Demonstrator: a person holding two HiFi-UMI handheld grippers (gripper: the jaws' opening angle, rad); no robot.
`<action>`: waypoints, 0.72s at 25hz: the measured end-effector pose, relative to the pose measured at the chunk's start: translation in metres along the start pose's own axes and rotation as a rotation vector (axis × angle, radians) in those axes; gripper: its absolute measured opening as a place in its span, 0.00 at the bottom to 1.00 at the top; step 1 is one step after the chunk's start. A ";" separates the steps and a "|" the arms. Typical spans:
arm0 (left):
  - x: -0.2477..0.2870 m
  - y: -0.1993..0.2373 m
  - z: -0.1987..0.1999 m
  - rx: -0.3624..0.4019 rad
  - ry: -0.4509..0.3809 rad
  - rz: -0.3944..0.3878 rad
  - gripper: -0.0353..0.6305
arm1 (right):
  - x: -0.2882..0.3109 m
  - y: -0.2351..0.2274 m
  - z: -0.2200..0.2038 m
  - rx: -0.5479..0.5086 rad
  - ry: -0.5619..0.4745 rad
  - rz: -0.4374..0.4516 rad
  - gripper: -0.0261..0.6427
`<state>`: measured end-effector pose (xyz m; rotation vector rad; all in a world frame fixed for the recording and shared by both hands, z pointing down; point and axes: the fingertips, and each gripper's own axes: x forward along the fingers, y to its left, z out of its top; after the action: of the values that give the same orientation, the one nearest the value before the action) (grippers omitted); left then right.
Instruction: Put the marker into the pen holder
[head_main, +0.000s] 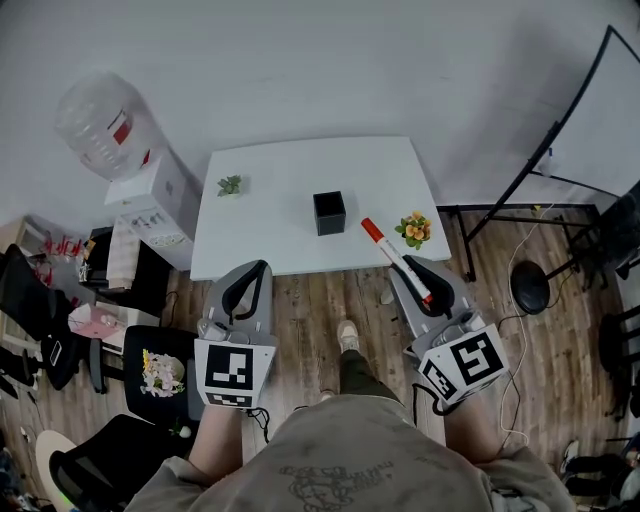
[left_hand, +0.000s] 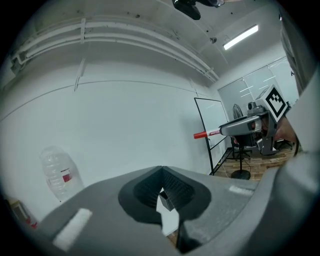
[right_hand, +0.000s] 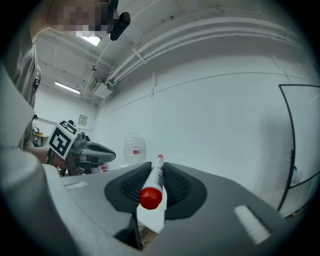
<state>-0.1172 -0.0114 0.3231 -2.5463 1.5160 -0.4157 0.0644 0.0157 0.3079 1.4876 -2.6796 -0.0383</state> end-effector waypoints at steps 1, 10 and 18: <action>0.009 0.001 -0.002 0.002 0.008 0.002 0.05 | 0.008 -0.006 -0.003 0.001 0.002 0.009 0.19; 0.116 0.026 -0.027 0.051 0.135 0.010 0.05 | 0.112 -0.078 -0.030 -0.002 0.071 0.096 0.19; 0.216 0.049 -0.030 0.105 0.214 0.044 0.05 | 0.193 -0.151 -0.048 -0.008 0.130 0.177 0.19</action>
<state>-0.0702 -0.2239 0.3729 -2.4486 1.5696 -0.7623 0.0942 -0.2266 0.3578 1.2006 -2.6889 0.0560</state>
